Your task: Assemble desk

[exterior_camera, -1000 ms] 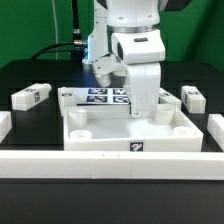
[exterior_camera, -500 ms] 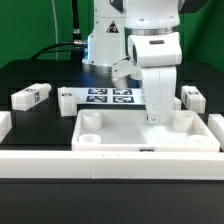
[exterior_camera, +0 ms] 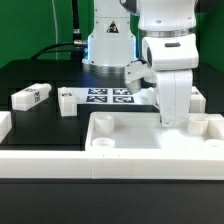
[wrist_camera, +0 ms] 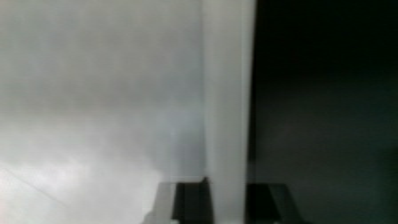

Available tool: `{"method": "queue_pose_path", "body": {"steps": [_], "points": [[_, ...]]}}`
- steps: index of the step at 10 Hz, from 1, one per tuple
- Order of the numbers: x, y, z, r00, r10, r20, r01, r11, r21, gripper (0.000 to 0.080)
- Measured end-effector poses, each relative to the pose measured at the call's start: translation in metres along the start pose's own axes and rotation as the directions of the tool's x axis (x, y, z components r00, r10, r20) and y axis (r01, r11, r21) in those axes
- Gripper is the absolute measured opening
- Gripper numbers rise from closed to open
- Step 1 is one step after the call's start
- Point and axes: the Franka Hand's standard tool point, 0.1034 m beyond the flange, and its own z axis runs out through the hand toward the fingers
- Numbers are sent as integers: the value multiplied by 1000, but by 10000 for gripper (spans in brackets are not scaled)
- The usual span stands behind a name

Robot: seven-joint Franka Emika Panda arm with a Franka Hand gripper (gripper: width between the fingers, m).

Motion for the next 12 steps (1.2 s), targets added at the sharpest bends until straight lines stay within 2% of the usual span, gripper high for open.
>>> {"method": "queue_pose_path", "body": {"steps": [3,4,5,6,7,8,9,10,12], "points": [[-1,-1,1,1000,0,1,0,1000,5,61],[-1,-1,1,1000,0,1,0,1000,6,250],[-3,-1,-1,1000,-1,4,1,1000,3,250],[-5,-6,-10,1000,21,11,-21,1000,-3,439],[-3,-7,-23,998,53,15,-52,998,-18,592],[0,-9,-30,996,86,16,-86,996,-25,592],[10,-11,-42,985,174,18,-173,984,-32,638],[25,-15,-53,971,239,19,-238,970,-58,646],[48,-19,-53,959,283,14,-282,957,-69,646]]}}
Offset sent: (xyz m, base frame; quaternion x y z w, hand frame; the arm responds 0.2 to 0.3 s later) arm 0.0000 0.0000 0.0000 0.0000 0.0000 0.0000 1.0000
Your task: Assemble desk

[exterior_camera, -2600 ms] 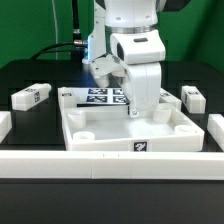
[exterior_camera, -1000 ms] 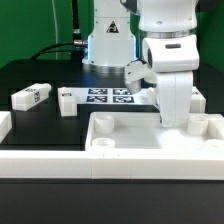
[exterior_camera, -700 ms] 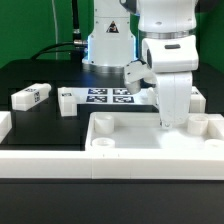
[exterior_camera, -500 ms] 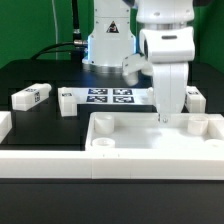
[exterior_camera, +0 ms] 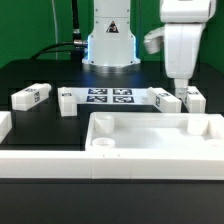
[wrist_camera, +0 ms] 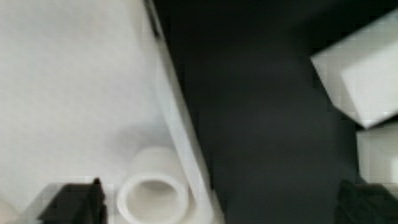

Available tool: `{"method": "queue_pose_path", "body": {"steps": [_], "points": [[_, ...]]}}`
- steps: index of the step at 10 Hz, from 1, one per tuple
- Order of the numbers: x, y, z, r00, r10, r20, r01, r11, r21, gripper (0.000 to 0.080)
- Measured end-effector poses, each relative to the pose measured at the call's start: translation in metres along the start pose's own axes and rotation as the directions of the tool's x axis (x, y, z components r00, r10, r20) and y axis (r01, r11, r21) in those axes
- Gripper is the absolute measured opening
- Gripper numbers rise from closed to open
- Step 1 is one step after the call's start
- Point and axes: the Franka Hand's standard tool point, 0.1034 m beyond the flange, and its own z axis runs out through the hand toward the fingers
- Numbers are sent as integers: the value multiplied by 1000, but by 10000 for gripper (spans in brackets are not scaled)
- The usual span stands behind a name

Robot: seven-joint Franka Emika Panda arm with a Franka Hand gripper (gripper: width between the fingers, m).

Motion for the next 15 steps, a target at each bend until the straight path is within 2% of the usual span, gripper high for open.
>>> {"method": "queue_pose_path", "body": {"steps": [5,6,7,9,13,15], "points": [[-3,1,1,999,35,1,-35,999,2,649],[-2,0,1,995,102,0,-102,995,3,649],[3,-7,-1,947,320,3,-320,947,3,649],[11,-22,0,821,570,10,-570,821,10,649],[14,-24,2,670,742,-4,-742,670,18,649],[16,-25,2,540,842,-1,-841,540,31,649]]}}
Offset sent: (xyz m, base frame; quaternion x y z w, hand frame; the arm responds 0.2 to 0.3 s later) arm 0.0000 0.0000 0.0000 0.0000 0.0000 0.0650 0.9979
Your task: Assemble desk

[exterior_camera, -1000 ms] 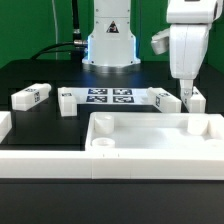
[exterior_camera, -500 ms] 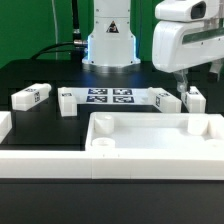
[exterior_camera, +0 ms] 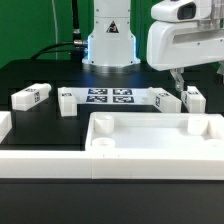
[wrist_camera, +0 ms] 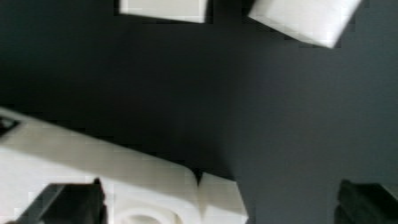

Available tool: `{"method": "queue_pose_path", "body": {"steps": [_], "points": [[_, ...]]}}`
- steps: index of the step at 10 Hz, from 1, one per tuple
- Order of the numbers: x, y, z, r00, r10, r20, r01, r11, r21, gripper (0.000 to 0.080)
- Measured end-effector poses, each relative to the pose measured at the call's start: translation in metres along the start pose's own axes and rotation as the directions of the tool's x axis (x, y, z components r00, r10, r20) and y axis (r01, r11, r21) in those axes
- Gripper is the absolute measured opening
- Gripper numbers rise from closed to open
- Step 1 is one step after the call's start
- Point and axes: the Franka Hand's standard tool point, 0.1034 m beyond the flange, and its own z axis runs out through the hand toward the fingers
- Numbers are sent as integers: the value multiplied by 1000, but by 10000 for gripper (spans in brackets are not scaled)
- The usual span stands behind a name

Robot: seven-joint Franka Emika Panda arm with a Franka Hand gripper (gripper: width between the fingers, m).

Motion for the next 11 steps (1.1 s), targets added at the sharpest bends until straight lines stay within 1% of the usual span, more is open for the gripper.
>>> {"method": "queue_pose_path", "body": {"steps": [1,2,3,4,6,8,9,11], "points": [[-8,-3,3,987,158,12,-158,987,15,649],[-16,-6,8,962,270,31,-271,962,27,649],[-19,-12,10,952,302,40,-303,953,23,649],[-20,-12,10,961,271,60,-272,962,21,649],[-19,-11,9,961,271,55,-273,962,22,649],[-28,-13,13,950,262,171,-267,964,6,649],[-34,-17,15,933,256,254,-263,965,-4,649],[-36,-18,15,890,247,384,-262,965,-12,649]]}}
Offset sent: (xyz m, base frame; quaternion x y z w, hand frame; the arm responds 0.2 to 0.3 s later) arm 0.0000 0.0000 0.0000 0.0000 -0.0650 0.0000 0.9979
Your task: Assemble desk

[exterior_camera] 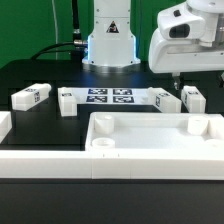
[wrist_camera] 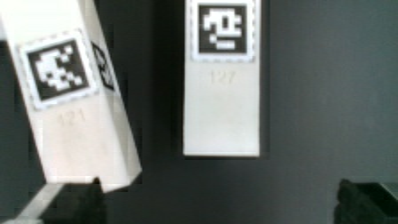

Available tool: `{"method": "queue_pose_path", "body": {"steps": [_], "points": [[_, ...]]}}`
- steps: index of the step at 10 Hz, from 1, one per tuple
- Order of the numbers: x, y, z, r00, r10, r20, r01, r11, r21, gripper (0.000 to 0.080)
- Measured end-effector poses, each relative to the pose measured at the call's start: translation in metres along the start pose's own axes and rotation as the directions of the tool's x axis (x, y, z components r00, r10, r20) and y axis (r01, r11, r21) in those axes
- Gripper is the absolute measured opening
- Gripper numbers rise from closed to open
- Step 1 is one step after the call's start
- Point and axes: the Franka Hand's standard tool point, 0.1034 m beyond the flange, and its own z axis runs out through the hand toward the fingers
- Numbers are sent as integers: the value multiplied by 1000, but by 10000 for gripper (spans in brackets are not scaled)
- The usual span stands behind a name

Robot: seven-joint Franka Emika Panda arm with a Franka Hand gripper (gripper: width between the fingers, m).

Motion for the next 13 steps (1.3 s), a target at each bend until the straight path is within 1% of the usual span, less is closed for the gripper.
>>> {"method": "queue_pose_path", "body": {"steps": [1,2,3,4,5,7,8,9,10,11,12,13], "points": [[1,0,1,999,2,36,-2,1000,-1,649],[-4,1,2,993,-7,115,8,1000,-8,649],[-3,-2,1,983,-36,179,37,999,-5,649],[2,-5,3,976,-59,211,60,998,1,649],[-5,-4,5,956,-59,288,62,998,-2,649],[-4,-5,8,906,-59,419,64,998,0,649],[-10,-6,9,850,-55,524,70,998,-8,649],[-8,-8,12,814,-56,578,72,997,-5,649],[-8,-8,15,788,-59,613,76,997,-2,649],[-12,-6,17,746,-57,663,78,997,-2,649],[-4,-8,20,763,-60,644,76,997,2,649],[-4,-8,21,768,-61,638,81,997,-2,649]]}}
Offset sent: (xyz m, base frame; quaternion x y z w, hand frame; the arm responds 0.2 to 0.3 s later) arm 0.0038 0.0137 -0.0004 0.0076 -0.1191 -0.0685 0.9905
